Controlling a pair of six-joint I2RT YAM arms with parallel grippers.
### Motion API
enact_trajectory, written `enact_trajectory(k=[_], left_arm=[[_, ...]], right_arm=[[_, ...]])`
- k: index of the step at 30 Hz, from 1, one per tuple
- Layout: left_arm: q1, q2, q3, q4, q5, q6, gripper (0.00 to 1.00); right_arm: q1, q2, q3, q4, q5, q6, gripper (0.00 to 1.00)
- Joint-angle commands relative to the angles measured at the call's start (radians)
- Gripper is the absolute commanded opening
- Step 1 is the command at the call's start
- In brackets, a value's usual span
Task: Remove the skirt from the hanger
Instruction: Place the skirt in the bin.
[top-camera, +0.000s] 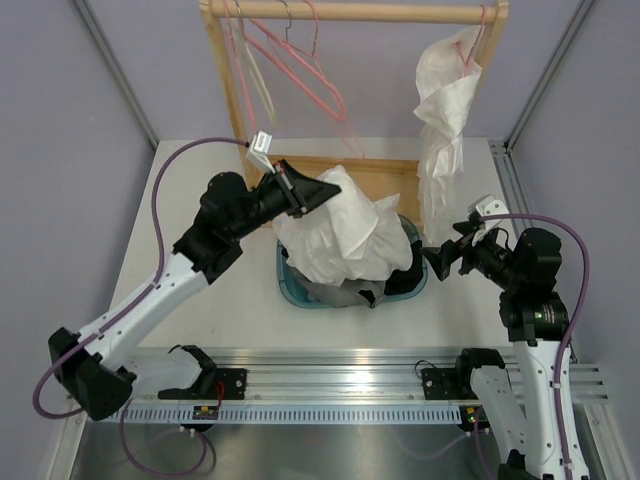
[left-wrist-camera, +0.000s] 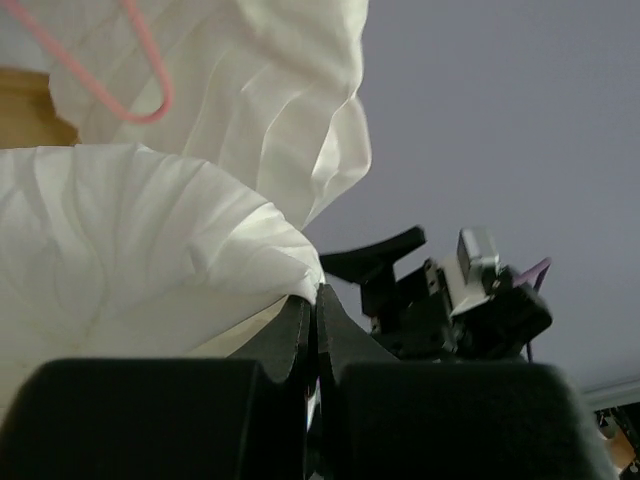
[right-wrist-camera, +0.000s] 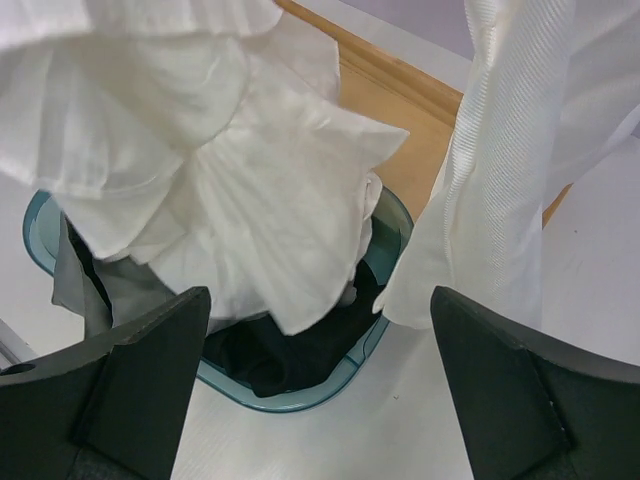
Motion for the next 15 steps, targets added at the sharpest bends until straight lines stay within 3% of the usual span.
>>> enact_trajectory(k=[1,8,15], left_arm=[[-0.006,-0.177,-0.127,0.061,0.053,0.042,0.00],[-0.006,-0.348,-0.130,-0.166,0.050,0.161,0.00],[-0.007,-0.396,-0.151,-0.234,0.078,0.183,0.00]], right_arm=[[-0.009,0.001,0.000,0.032,0.004,0.000,0.99],[-0.009,0.009,0.000,0.030,0.011,-0.001,0.99],[-0.015,0.009,0.000,0.027,0.009,-0.001,0.99]])
